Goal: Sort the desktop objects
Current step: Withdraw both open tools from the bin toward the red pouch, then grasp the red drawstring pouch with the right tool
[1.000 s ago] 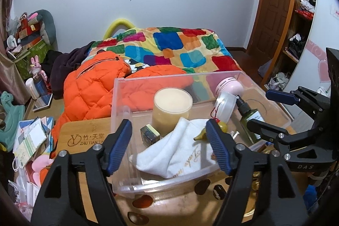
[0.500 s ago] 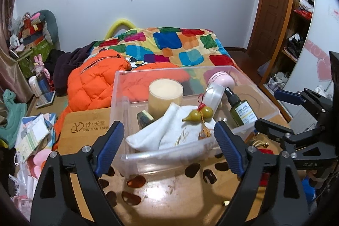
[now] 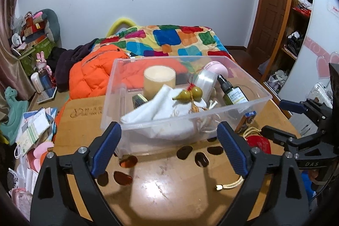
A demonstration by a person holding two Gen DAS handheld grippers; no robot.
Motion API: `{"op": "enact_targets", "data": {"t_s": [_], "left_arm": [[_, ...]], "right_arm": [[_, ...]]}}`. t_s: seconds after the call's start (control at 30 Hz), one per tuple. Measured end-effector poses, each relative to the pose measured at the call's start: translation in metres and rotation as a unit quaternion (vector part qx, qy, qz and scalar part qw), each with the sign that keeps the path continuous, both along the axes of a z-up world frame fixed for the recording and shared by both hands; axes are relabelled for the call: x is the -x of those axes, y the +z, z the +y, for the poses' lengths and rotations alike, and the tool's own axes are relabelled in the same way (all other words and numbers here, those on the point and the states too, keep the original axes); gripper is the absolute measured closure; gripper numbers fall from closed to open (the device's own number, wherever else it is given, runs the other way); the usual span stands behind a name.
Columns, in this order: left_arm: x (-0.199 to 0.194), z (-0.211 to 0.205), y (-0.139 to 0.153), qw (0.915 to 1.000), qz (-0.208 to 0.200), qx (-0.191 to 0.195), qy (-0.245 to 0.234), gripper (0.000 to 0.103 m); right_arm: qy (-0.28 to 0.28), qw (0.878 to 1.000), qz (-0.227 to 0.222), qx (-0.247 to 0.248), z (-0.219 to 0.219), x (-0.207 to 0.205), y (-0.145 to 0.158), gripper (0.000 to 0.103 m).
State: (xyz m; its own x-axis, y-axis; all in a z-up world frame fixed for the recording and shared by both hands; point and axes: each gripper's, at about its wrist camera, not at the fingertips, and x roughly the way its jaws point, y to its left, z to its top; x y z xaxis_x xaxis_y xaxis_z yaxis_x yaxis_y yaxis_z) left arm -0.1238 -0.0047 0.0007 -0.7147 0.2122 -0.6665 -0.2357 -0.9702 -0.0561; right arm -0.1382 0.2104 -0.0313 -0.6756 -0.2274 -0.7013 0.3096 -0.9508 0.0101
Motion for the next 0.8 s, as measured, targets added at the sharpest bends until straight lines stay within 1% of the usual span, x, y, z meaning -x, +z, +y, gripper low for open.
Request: {"op": "enact_targets", "data": {"t_s": [0.27, 0.4, 0.47, 0.5, 0.73, 0.8], "left_arm": [[-0.009, 0.004, -0.010, 0.9998, -0.016, -0.011, -0.004, 0.010], [-0.011, 0.007, -0.017, 0.9996, -0.025, -0.013, -0.006, 0.010], [-0.012, 0.008, -0.020, 0.9994, -0.031, -0.013, -0.008, 0.010], [-0.013, 0.010, -0.023, 0.9993, -0.033, -0.012, -0.009, 0.010], [-0.015, 0.019, -0.032, 0.9989, -0.043, -0.006, -0.015, 0.010], [-0.015, 0.021, -0.034, 0.9988, -0.044, -0.005, -0.018, 0.010]], "right_arm": [[0.021, 0.999, -0.028, 0.014, -0.005, -0.014, -0.018, 0.018], [0.035, 0.999, -0.041, 0.004, -0.015, -0.013, -0.030, 0.018], [0.045, 0.998, -0.054, 0.005, -0.019, -0.009, -0.037, 0.018], [0.050, 0.996, -0.068, 0.007, -0.020, -0.006, -0.044, 0.018], [0.056, 0.996, -0.072, 0.016, -0.020, -0.004, -0.049, 0.018], [0.062, 0.996, -0.067, 0.018, -0.020, -0.007, -0.048, 0.021]]}}
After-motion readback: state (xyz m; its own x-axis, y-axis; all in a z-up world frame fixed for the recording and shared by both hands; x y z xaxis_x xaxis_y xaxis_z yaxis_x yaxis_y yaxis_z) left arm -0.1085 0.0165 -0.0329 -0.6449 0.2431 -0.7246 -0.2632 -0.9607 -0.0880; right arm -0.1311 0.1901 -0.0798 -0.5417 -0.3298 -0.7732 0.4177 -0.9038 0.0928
